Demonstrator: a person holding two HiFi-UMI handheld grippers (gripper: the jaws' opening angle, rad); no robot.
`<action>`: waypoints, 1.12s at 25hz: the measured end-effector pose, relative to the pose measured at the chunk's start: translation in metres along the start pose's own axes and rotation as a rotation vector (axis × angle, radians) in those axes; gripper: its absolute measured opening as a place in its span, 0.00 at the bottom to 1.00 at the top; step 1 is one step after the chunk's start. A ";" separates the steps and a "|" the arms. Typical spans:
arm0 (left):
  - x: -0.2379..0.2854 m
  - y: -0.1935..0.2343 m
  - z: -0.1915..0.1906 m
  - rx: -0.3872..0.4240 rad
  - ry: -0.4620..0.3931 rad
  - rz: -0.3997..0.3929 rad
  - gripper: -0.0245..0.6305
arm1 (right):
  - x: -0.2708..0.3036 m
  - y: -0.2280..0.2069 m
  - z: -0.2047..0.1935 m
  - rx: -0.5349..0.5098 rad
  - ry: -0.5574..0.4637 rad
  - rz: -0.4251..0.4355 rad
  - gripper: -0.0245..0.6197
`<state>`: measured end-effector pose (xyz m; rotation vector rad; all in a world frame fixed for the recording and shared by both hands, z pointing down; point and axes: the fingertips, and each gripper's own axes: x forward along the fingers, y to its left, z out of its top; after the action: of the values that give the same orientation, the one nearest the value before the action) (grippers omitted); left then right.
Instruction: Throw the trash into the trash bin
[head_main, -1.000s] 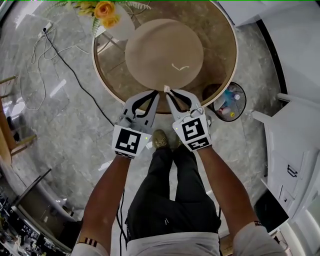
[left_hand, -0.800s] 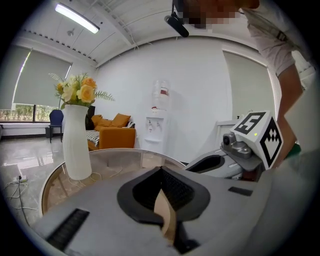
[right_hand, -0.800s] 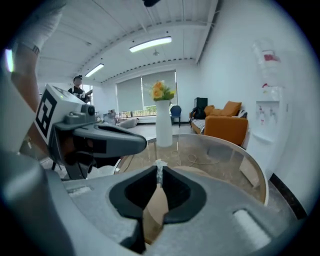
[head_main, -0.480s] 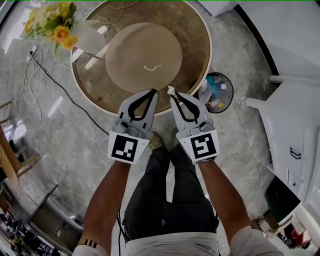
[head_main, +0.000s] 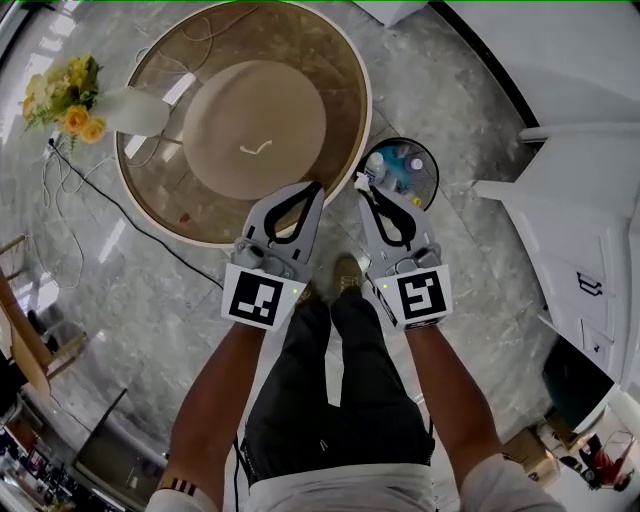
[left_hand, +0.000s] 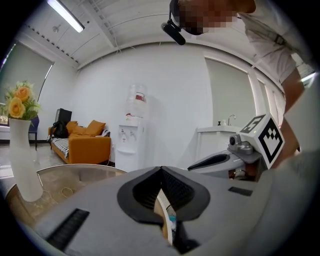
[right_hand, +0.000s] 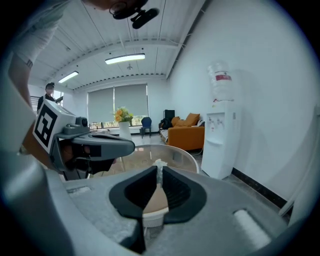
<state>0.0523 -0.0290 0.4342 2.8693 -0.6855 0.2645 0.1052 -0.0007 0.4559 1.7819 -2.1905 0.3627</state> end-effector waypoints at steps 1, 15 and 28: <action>0.005 -0.005 0.000 0.002 0.000 -0.007 0.04 | -0.005 -0.010 -0.005 0.007 0.008 -0.015 0.09; 0.054 -0.037 -0.004 0.014 0.042 -0.039 0.04 | -0.028 -0.112 -0.087 0.009 0.191 -0.135 0.15; 0.067 -0.037 -0.007 0.004 0.051 -0.010 0.04 | -0.024 -0.126 -0.075 0.013 0.134 -0.096 0.24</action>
<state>0.1268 -0.0238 0.4500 2.8583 -0.6617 0.3361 0.2381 0.0241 0.5177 1.8067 -2.0082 0.4611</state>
